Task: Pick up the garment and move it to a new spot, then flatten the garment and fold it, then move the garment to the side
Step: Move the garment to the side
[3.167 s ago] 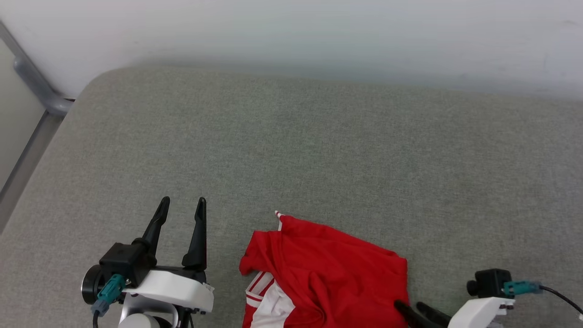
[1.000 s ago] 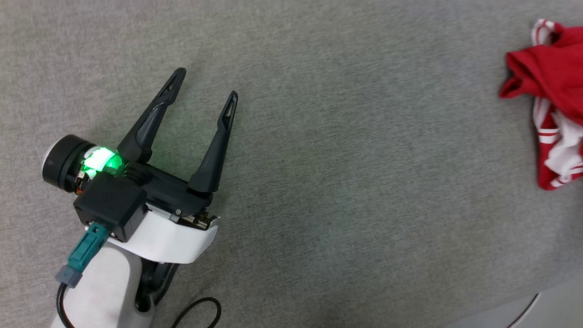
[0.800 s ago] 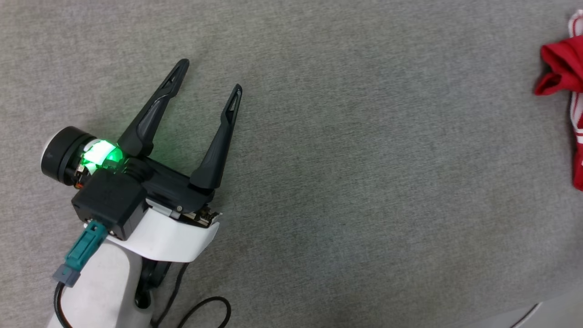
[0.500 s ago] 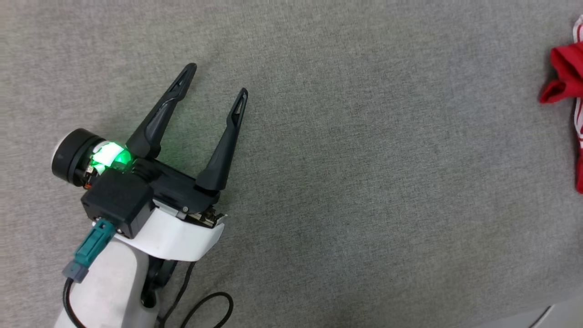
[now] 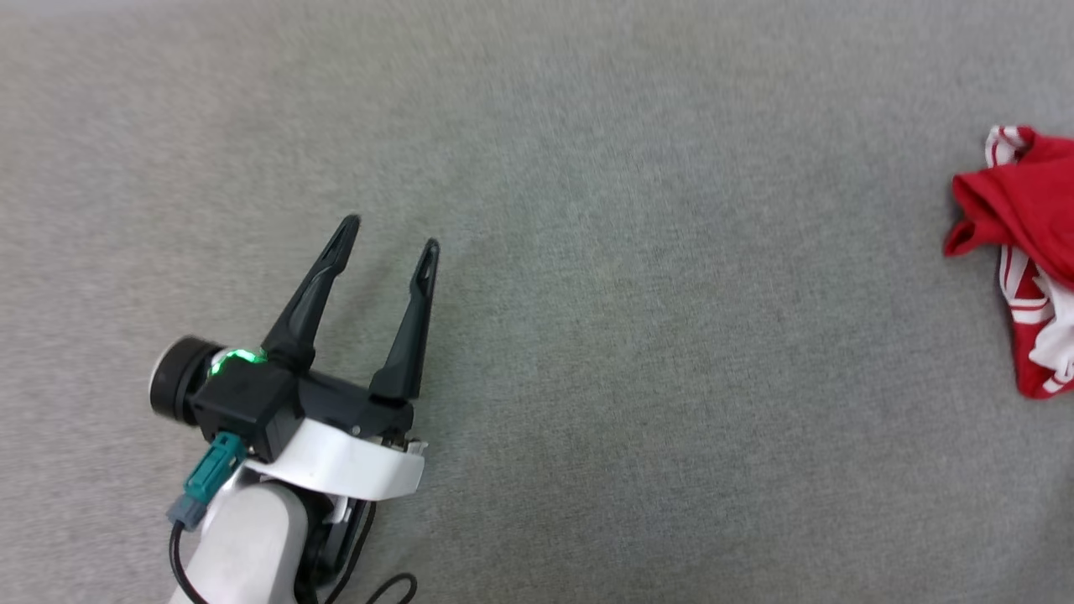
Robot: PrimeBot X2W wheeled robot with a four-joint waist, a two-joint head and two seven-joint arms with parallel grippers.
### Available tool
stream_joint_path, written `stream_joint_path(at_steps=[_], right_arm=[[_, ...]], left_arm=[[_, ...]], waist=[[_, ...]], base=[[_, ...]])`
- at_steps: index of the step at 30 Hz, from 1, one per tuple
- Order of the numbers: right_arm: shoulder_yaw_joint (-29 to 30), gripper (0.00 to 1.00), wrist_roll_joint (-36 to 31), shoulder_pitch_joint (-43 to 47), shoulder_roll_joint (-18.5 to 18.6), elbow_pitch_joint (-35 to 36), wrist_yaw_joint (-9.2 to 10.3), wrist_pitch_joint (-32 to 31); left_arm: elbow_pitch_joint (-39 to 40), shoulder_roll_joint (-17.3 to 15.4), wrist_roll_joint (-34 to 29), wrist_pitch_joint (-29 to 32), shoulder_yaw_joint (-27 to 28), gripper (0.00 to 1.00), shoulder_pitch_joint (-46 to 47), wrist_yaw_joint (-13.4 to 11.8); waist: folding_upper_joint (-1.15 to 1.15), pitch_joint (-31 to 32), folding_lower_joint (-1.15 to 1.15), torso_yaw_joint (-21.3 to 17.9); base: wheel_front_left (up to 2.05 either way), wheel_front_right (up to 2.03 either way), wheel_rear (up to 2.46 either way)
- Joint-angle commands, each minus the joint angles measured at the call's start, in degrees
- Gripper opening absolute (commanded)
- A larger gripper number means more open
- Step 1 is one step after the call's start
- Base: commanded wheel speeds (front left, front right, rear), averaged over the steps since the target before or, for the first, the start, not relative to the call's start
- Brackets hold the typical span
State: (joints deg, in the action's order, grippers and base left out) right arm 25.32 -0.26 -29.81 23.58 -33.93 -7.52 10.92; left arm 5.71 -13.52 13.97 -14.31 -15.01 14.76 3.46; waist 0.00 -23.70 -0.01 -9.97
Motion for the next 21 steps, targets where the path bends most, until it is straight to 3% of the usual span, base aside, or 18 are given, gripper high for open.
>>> stream_joint_path(at_steps=[1, 9, 16, 21], right_arm=[[-0.2, 1.0, 0.6, 1.3, -0.6, 0.4, 0.07, 0.5], [-3.5, 1.0, 3.5, 12.5, -6.8, 6.8, 0.07, 2.4], [-8.5, 1.0, 4.8, 22.1, -15.7, 17.3, 0.06, 2.3], [-12.7, 1.0, 5.8, 28.5, -19.3, 25.2, 0.06, -0.2]], left_arm=[[-0.3, 0.4, 0.3, -0.3, 0.2, 1.0, -1.0, -0.3], [-3.7, 1.9, 1.9, -0.6, 1.8, 1.0, -6.8, -2.6], [-5.6, 2.4, 2.9, -0.8, 3.9, 1.0, -11.3, -4.9], [-6.7, 2.4, 3.4, -0.9, 5.2, 1.0, -13.9, -6.0]], waist=[[0.0, 4.1, 0.01, 2.1], [0.0, 11.8, 0.01, 4.8], [0.0, 17.5, 0.01, 7.2], [0.0, 20.5, 0.01, 9.1]], base=[[0.0, 0.0, 0.0], [0.0, 0.0, 0.0], [0.0, 0.0, 0.0], [0.0, 0.0, 0.0]])
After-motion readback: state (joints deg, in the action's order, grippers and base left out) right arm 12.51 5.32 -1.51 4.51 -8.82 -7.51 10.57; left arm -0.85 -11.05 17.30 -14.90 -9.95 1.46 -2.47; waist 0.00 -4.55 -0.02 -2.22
